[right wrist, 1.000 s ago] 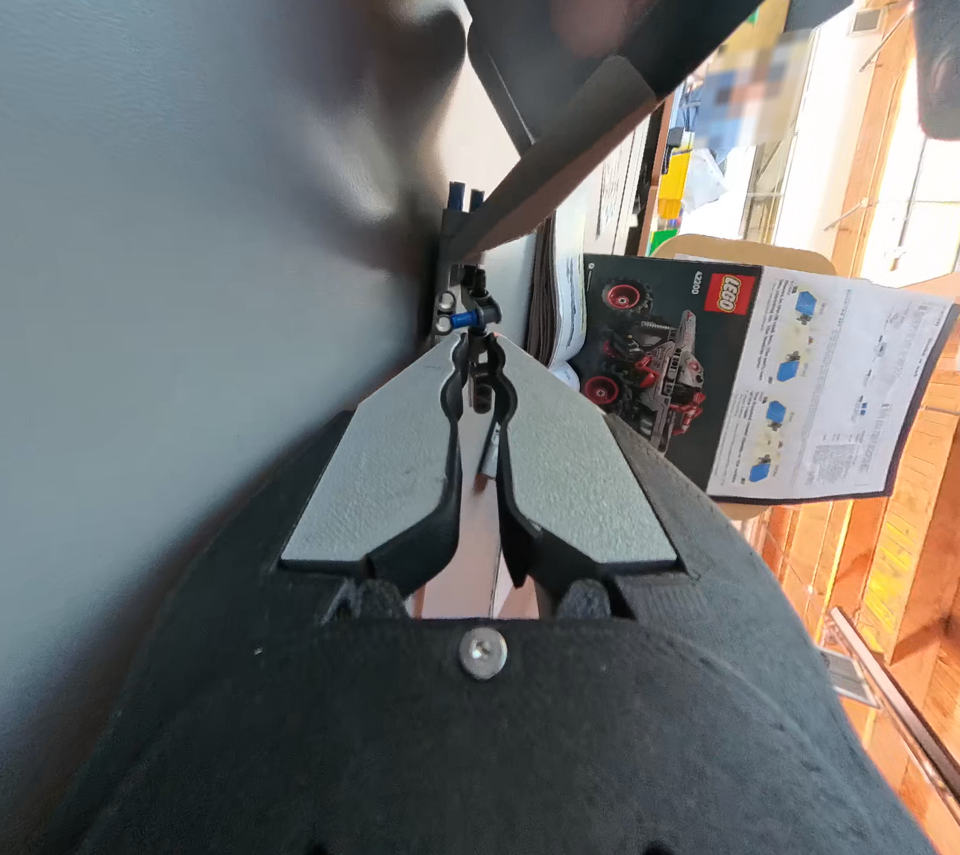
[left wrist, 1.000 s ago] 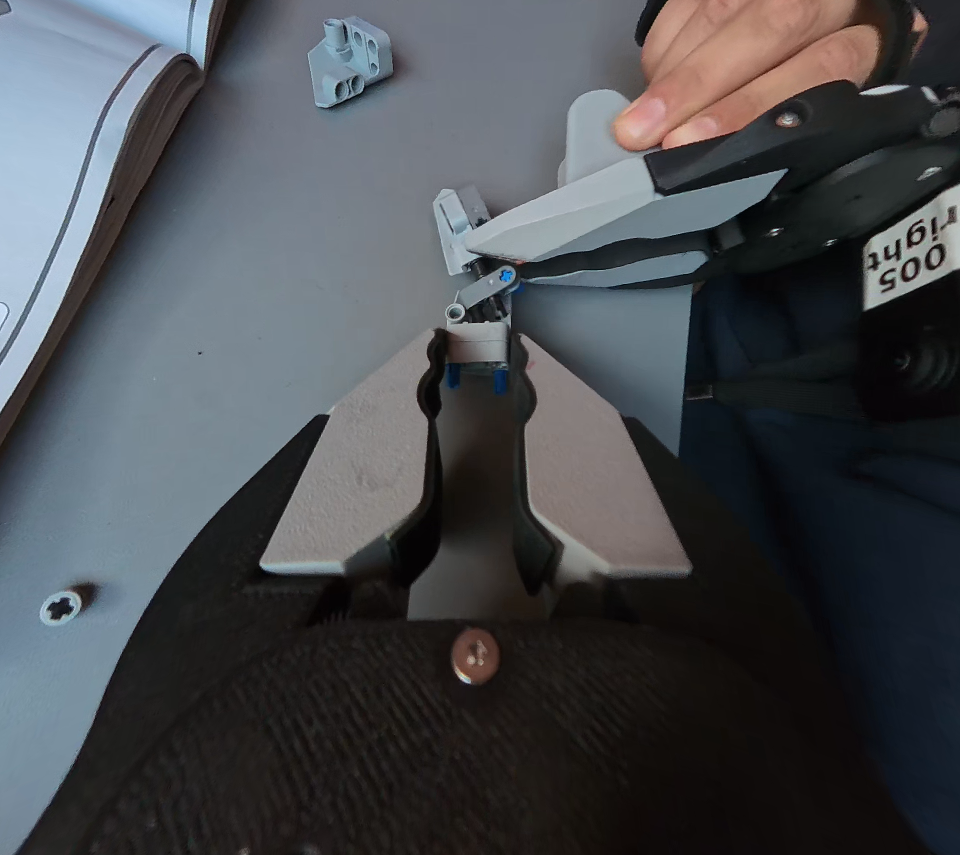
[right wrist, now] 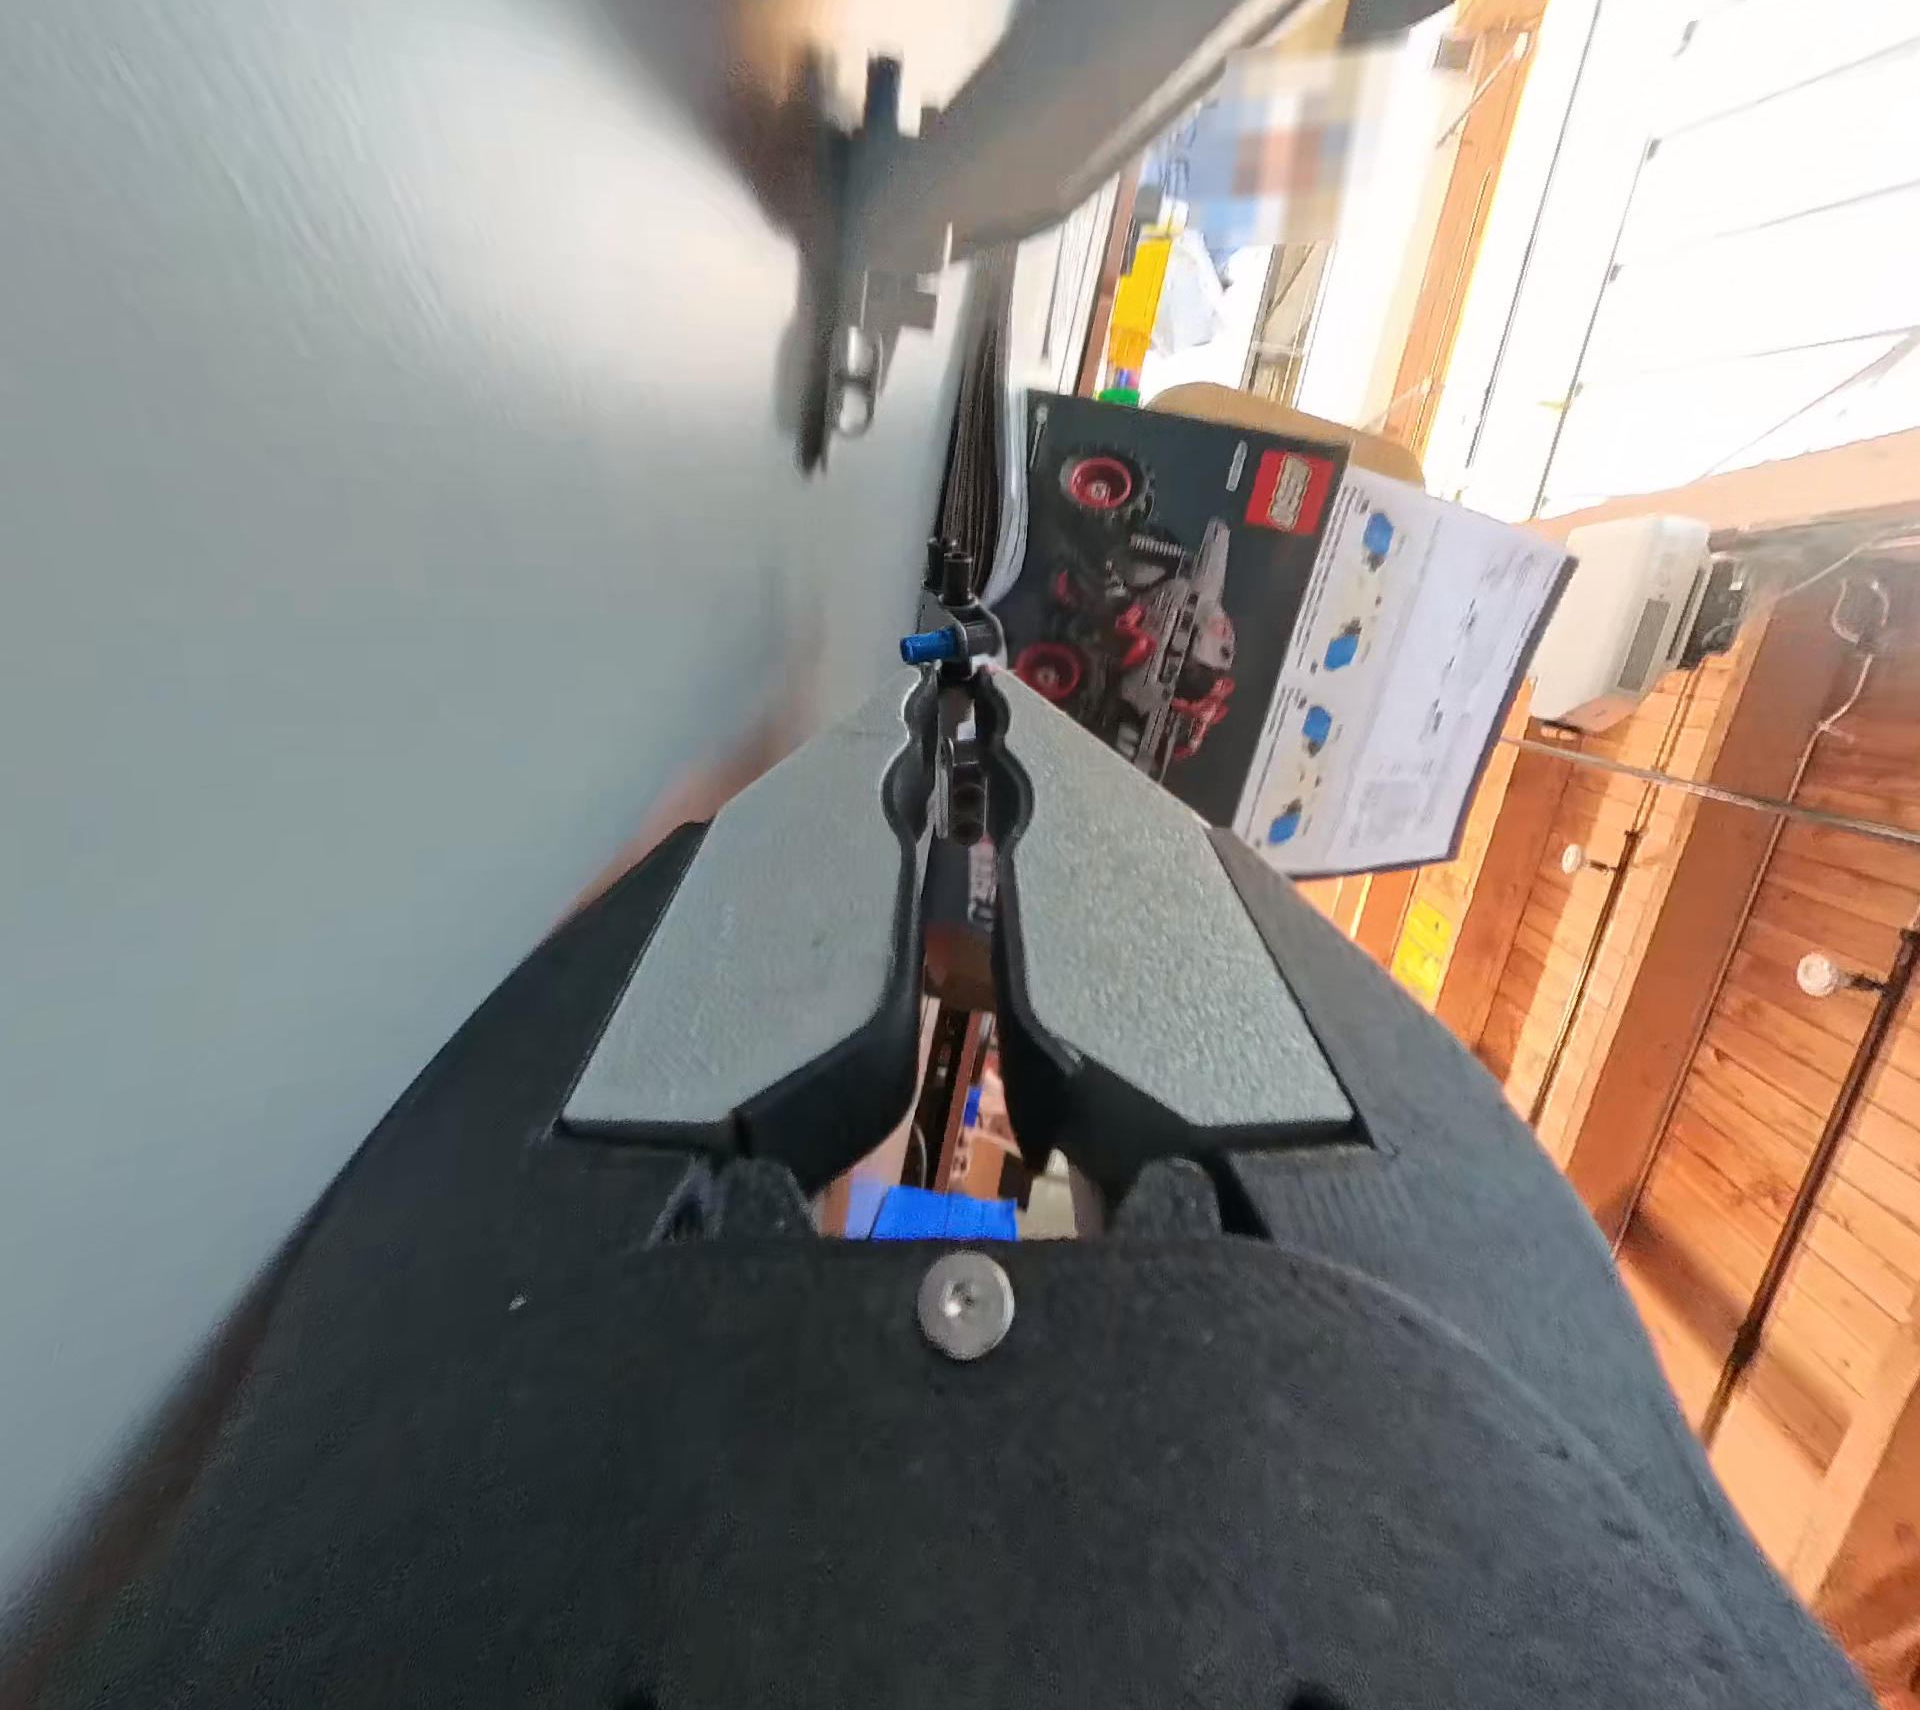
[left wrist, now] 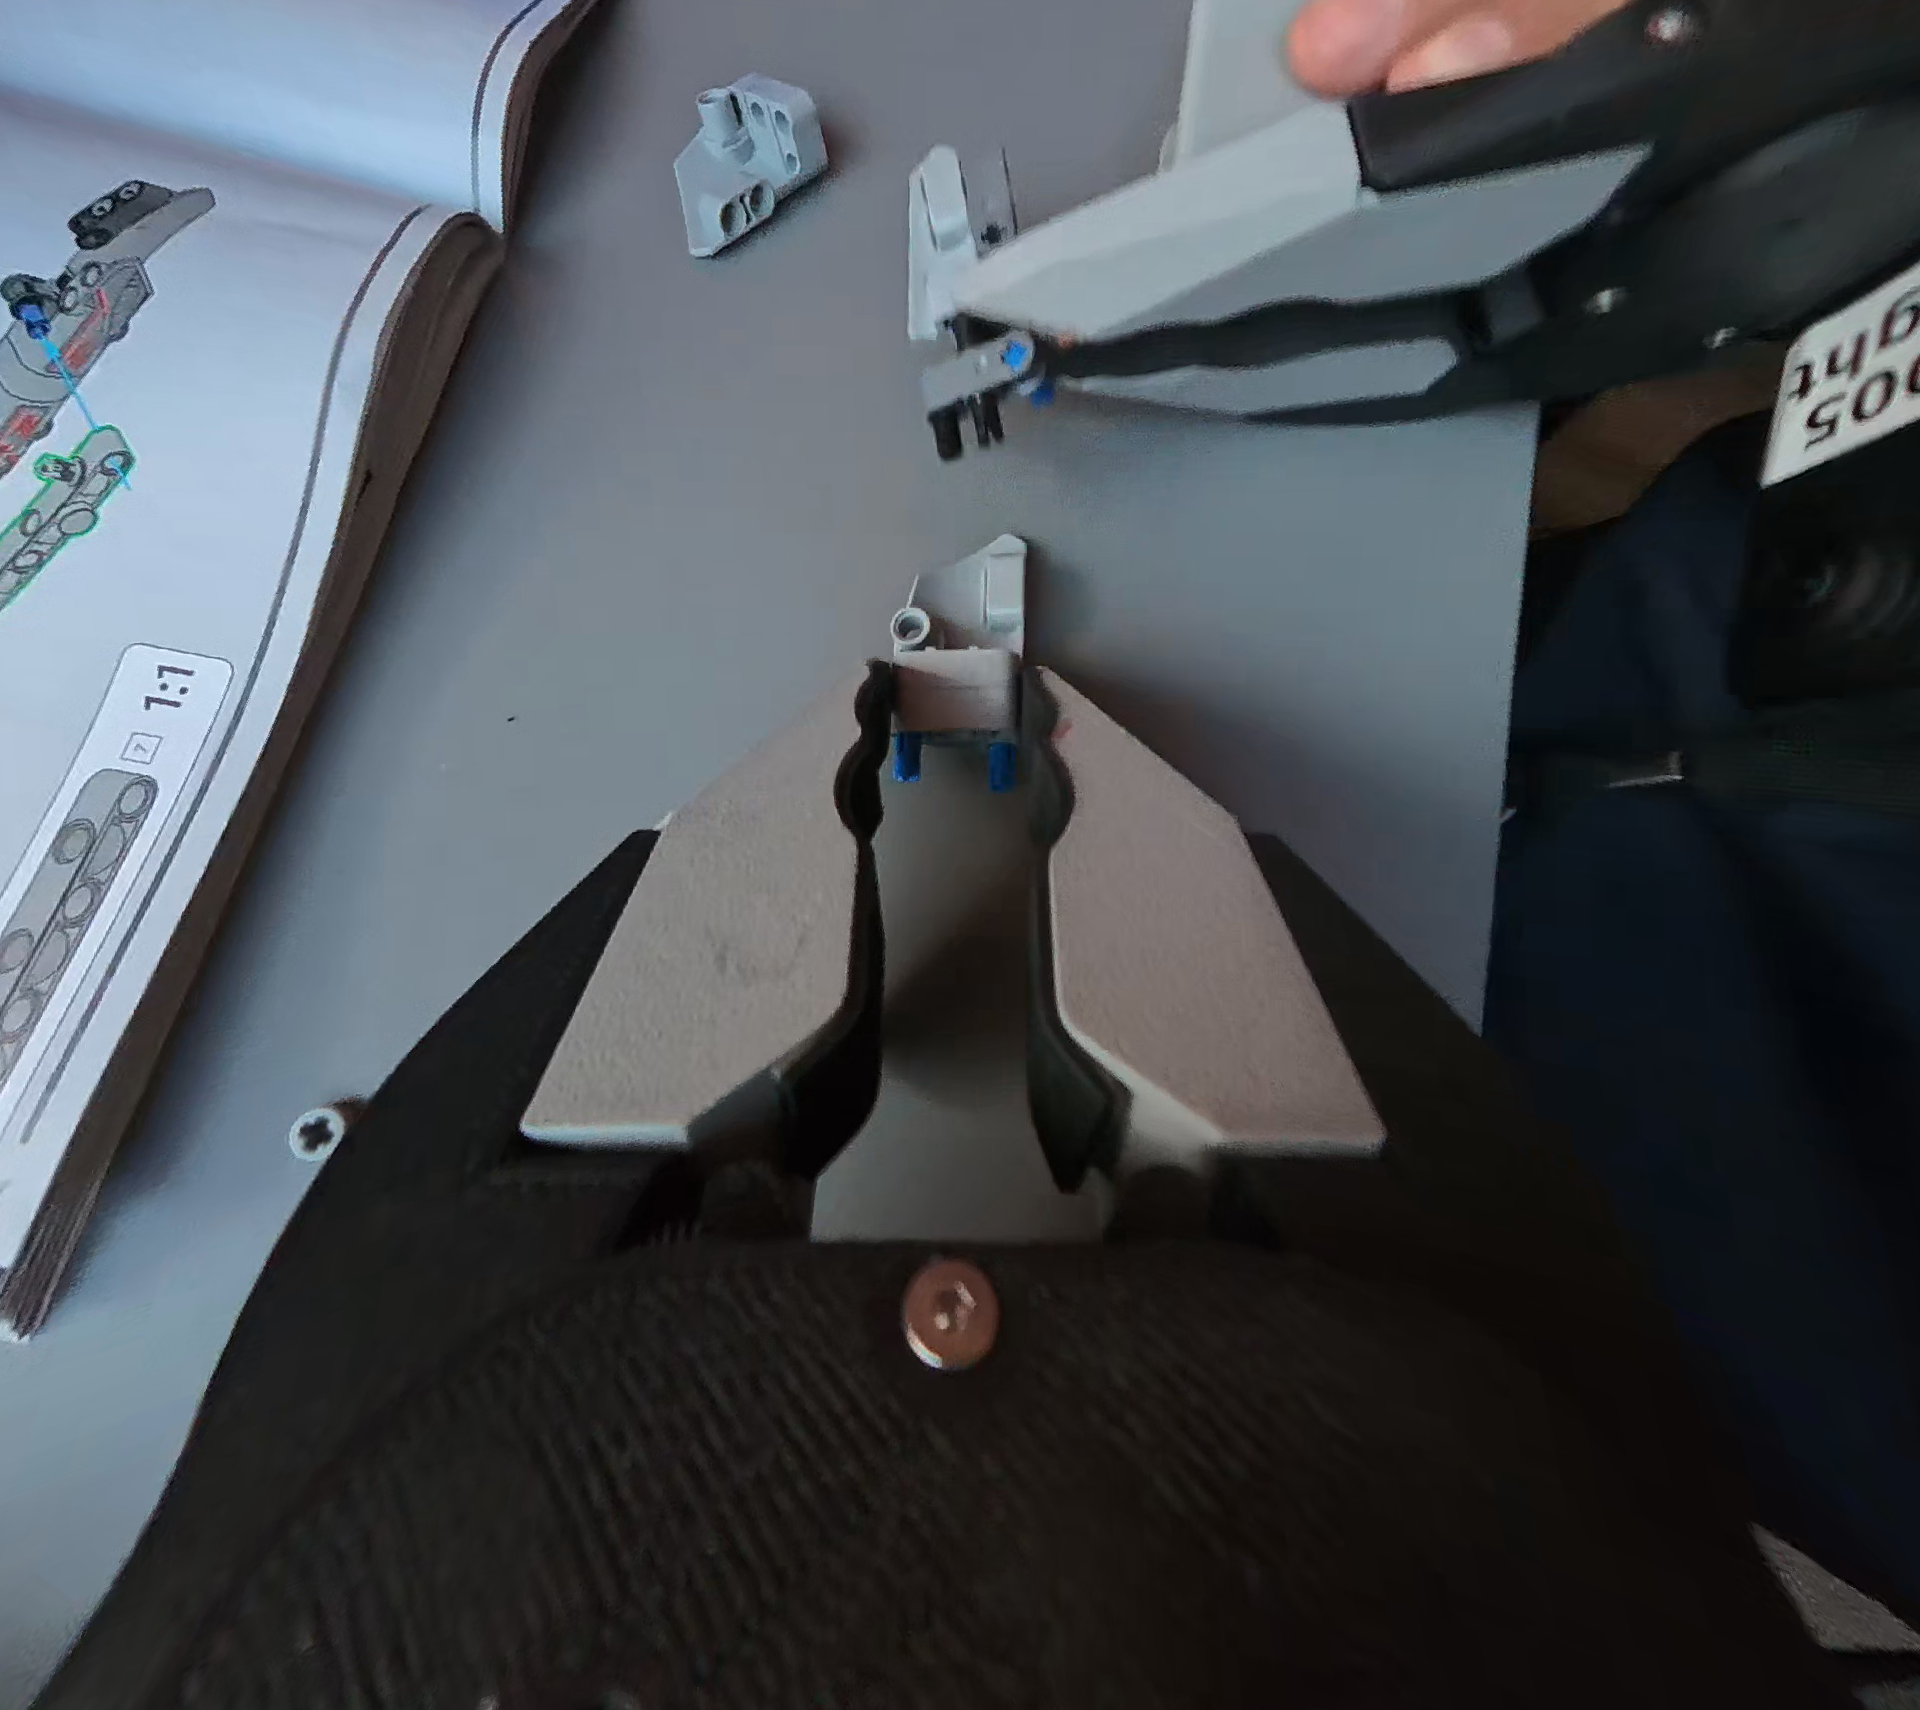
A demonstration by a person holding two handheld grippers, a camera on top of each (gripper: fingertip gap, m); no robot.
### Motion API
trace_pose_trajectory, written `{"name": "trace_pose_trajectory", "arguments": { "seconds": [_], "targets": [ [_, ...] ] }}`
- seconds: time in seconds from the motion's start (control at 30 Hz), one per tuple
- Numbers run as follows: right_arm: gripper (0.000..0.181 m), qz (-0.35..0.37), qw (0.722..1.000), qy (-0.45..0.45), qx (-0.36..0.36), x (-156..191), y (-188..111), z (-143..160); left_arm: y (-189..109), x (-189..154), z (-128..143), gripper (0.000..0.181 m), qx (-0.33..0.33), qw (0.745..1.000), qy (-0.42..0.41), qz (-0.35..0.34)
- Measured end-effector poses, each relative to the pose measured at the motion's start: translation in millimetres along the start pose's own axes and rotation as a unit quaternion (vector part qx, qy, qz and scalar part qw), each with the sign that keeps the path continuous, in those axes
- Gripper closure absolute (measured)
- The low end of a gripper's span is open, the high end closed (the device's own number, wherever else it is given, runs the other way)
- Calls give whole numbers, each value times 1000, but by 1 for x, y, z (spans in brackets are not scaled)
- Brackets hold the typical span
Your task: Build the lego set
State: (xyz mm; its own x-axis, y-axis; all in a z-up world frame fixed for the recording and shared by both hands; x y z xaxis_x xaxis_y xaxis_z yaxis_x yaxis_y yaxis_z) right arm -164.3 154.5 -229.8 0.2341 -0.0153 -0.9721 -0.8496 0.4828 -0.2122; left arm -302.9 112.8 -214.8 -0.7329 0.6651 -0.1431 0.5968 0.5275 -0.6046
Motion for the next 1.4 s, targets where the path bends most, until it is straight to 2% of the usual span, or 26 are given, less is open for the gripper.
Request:
{"name": "trace_pose_trajectory", "arguments": {
  "seconds": [0.1, 0.23, 0.37, 0.6, 0.77, 0.93, 1.17, 1.4],
  "targets": [
    [177, -9, 999, 19, 30, 3, 1, 18, 1, -1, 0, 160, -1, 1000, 2, -12],
    [177, -11, 998, 46, 27, 1, 0, 25, 1, 0, 0, 159, 0, 1000, -14, -3],
    [177, 8, 997, 72, 9, -8, -2, 24, 0, -2, 0, 157, -2, 1000, -7, -10],
    [178, 73, 995, 65, -19, -21, -14, 20, -15, -8, -4, 146, -43, 999, -22, -12],
    [178, 75, 995, 69, -21, -26, -9, 14, -28, -17, -20, 150, -97, 995, -4, -34],
    [177, 80, 994, 69, -23, -29, -6, 2, -22, -22, -35, 157, -122, 992, 13, -39],
    [177, 94, 994, 50, -31, -28, -9, -3, -16, -27, -33, 158, -124, 992, 12, -16],
    [177, 95, 994, 47, -31, -27, -11, -2, -7, -22, -37, 158, -119, 992, 21, -29]
  ]
}}
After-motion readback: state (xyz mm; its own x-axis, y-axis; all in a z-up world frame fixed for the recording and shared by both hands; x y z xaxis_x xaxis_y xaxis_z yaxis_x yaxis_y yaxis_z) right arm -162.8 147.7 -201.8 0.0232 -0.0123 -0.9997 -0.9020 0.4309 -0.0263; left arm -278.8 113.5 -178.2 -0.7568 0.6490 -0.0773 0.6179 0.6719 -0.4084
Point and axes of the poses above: each gripper's, where its closed fingertips meet, y out along the fingers, z out of its underside, x = y × z across the jaws, the point moved 8 cm from there along -y, back along the fingers, and after that the axes turned 5 degrees about -x, right-handed, at the moved point
